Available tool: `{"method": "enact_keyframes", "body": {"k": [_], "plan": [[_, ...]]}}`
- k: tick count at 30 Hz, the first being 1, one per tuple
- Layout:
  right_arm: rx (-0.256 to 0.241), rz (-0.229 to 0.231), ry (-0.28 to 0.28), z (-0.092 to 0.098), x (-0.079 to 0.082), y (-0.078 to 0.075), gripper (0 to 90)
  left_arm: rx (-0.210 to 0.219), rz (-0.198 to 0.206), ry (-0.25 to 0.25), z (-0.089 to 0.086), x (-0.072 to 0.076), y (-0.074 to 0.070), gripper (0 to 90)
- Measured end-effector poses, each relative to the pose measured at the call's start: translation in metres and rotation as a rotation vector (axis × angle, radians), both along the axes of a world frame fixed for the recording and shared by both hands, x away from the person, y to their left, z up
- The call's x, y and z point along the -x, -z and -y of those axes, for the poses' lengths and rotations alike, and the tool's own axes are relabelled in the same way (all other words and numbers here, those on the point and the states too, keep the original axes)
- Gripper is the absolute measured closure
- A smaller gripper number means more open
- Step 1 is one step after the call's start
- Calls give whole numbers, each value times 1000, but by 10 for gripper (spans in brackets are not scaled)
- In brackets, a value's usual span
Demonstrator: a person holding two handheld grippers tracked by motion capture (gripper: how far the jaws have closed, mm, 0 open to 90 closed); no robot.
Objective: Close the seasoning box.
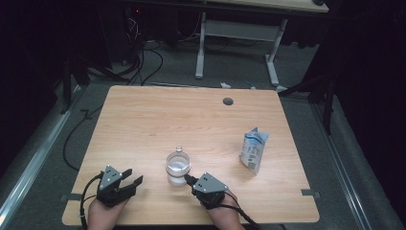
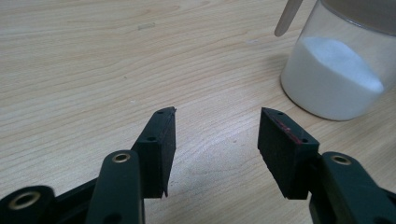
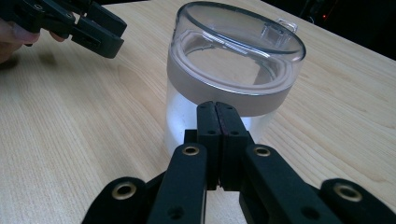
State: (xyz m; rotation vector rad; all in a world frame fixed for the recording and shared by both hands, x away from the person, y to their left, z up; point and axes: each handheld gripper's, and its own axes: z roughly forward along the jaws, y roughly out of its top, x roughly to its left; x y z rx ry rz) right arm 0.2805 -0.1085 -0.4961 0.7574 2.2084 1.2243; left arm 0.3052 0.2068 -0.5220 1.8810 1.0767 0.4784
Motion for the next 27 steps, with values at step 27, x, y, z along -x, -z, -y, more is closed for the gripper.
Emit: {"method": "enact_keyframes", "body": {"k": [27], "plan": [[-76,-17,186,66,-17,-2,716,6,-1,-1,-3,-1,-1,473]]}}
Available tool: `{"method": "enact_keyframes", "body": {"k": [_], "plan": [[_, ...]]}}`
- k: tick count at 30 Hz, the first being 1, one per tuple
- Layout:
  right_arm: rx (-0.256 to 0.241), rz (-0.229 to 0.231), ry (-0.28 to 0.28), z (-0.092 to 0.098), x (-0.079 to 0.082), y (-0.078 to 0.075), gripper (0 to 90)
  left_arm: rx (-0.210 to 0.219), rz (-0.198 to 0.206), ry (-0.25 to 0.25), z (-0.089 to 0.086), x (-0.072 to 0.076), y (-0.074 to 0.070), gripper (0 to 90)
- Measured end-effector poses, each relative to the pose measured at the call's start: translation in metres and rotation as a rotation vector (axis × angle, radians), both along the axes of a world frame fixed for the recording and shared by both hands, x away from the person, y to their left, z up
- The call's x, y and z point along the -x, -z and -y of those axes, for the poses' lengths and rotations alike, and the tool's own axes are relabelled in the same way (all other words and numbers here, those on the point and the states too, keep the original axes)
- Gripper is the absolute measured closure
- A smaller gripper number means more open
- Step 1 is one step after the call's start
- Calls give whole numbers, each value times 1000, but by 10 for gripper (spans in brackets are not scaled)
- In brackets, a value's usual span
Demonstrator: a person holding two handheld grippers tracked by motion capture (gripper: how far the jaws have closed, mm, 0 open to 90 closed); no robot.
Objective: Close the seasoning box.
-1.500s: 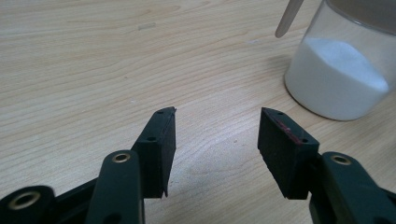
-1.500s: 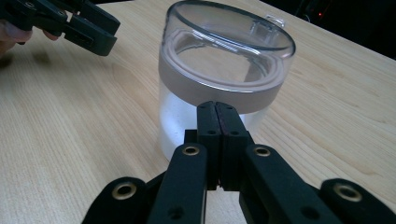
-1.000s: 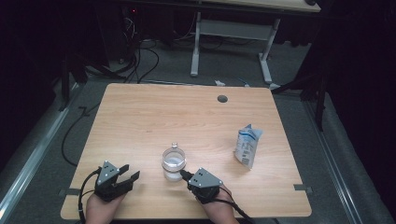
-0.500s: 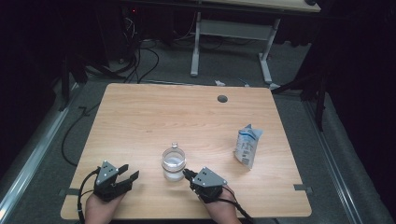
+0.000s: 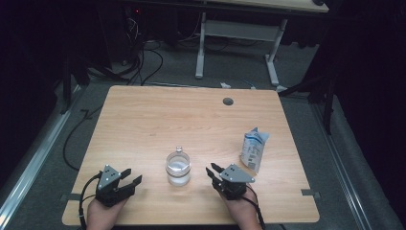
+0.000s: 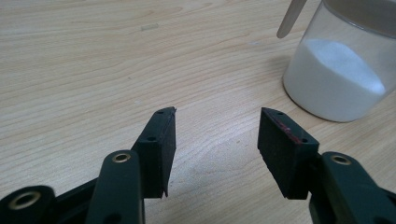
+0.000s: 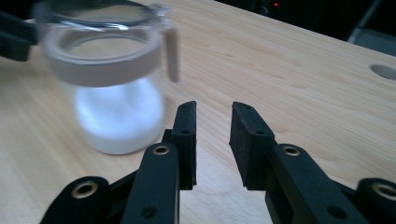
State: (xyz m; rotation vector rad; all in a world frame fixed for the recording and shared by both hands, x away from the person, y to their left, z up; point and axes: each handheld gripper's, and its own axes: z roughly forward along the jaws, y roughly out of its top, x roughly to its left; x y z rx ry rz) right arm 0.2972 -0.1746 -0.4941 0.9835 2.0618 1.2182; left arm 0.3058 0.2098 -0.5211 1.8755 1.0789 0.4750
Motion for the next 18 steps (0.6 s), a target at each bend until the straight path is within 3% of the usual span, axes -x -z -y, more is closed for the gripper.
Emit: {"method": "enact_keyframes", "body": {"k": [9,18], "plan": [[-39,-16,93,33,-8,1,702,4,2,0,0,-1,-1,473],[-24,-14,94,32,-8,1,669,9,6,-2,0,-1,-2,472]]}}
